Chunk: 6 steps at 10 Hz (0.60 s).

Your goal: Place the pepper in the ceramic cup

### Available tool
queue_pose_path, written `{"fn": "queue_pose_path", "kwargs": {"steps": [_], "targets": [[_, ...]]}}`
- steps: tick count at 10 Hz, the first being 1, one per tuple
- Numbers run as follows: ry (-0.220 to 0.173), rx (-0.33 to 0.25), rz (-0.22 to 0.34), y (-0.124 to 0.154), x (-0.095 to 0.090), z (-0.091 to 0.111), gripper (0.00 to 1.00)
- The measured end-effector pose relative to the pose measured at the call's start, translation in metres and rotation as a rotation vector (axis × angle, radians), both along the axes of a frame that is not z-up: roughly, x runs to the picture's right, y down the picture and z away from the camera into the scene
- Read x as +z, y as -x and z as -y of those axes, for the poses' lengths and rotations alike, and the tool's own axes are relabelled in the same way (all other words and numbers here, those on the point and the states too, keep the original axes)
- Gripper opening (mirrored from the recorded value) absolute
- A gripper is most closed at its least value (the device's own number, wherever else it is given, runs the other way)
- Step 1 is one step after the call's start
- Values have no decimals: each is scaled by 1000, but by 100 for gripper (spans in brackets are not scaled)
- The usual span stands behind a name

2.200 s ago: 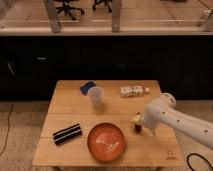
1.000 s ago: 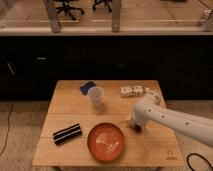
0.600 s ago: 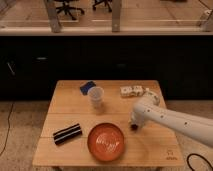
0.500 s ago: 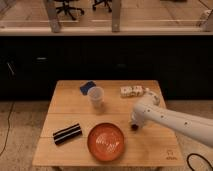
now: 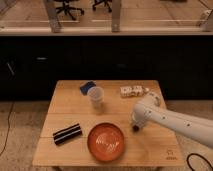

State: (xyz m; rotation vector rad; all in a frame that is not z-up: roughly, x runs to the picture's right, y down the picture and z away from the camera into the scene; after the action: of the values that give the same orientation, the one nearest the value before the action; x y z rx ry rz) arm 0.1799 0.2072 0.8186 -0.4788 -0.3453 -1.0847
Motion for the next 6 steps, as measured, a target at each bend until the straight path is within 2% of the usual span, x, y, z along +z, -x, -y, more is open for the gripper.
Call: {"fn": "queue_pose_path", "kwargs": {"steps": [6], "targets": [[-29, -13, 29, 9, -23, 8, 0]]}}
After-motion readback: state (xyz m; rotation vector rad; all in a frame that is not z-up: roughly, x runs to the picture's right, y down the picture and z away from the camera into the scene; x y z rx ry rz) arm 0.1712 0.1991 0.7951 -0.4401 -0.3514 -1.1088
